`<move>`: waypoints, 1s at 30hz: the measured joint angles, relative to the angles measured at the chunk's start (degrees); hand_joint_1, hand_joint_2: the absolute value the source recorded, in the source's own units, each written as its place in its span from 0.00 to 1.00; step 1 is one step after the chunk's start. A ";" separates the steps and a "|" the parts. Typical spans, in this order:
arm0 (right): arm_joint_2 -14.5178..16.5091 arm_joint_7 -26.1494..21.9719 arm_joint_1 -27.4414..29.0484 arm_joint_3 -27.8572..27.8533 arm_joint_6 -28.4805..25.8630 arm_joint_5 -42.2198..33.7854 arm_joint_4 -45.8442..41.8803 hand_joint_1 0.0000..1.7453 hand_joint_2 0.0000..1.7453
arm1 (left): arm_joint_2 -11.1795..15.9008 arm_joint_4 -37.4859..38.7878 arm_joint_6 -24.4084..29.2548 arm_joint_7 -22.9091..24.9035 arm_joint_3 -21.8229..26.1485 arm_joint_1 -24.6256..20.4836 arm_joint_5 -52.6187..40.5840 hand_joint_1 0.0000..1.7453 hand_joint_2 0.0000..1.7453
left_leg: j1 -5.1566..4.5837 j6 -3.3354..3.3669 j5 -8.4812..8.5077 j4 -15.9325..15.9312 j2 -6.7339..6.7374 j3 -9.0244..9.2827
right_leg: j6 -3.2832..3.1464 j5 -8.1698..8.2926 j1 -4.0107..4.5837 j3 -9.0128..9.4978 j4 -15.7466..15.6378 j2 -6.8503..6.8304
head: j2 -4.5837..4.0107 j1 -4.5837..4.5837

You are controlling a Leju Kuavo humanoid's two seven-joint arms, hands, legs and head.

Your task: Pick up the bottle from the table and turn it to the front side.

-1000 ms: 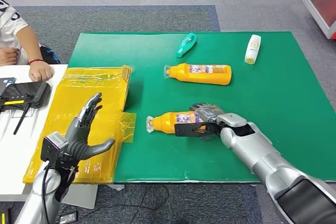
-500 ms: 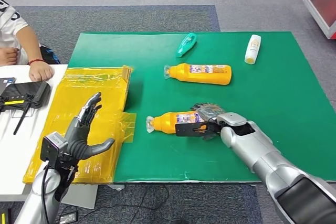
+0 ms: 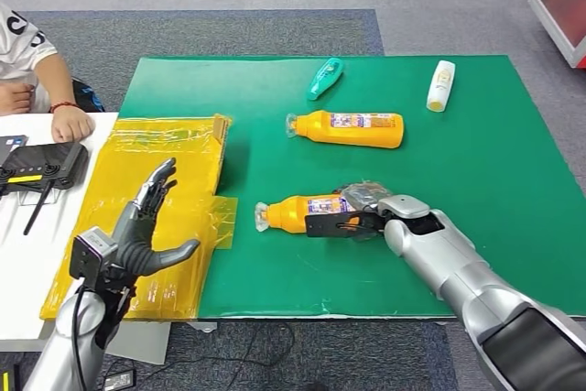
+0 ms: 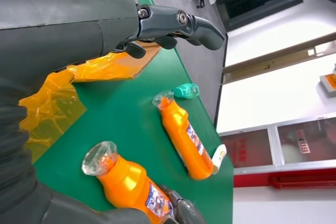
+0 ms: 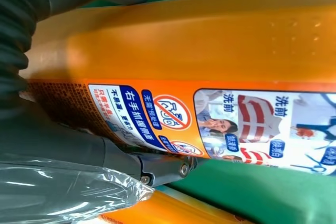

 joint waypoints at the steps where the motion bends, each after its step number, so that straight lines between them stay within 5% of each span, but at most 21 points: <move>1: 0.02 -0.06 -0.03 0.00 0.00 -0.02 0.02 1.00 1.00 | 0.00 0.00 -0.01 0.00 0.00 -0.04 -0.01 0.00 1.00 | 0.00 0.00 0.00 0.00 0.00 0.00 | 0.00 0.00 0.00 0.00 0.00 0.00 | 0.00 0.00; 15: 0.03 -2.66 0.33 -0.84 -0.81 -4.06 0.15 1.00 1.00 | 0.26 0.00 -0.30 0.06 0.00 -0.54 -0.19 0.00 1.00 | 0.00 0.00 -0.01 0.00 0.00 0.00 | 0.00 -0.01 0.00 -0.03 0.00 0.01 | -0.01 -0.01; 24: -3.62 -20.85 10.84 -12.35 -1.23 -29.30 -7.41 1.00 1.00 | 1.40 0.05 -0.93 -1.05 -0.16 -0.69 1.42 0.00 1.00 | 0.00 0.04 -0.05 0.01 -0.15 -0.09 | 0.08 -0.11 0.01 -0.04 0.00 -0.14 | -0.01 -0.01; 30: -3.76 -26.15 20.23 -21.92 -1.14 -37.39 -13.80 1.00 1.00 | 1.81 0.19 -0.91 -1.39 -0.23 -0.51 1.89 0.00 1.00 | 0.00 0.09 -0.25 0.01 -0.15 -0.03 | 0.09 -0.27 -0.01 0.04 0.00 -0.15 | -0.01 0.01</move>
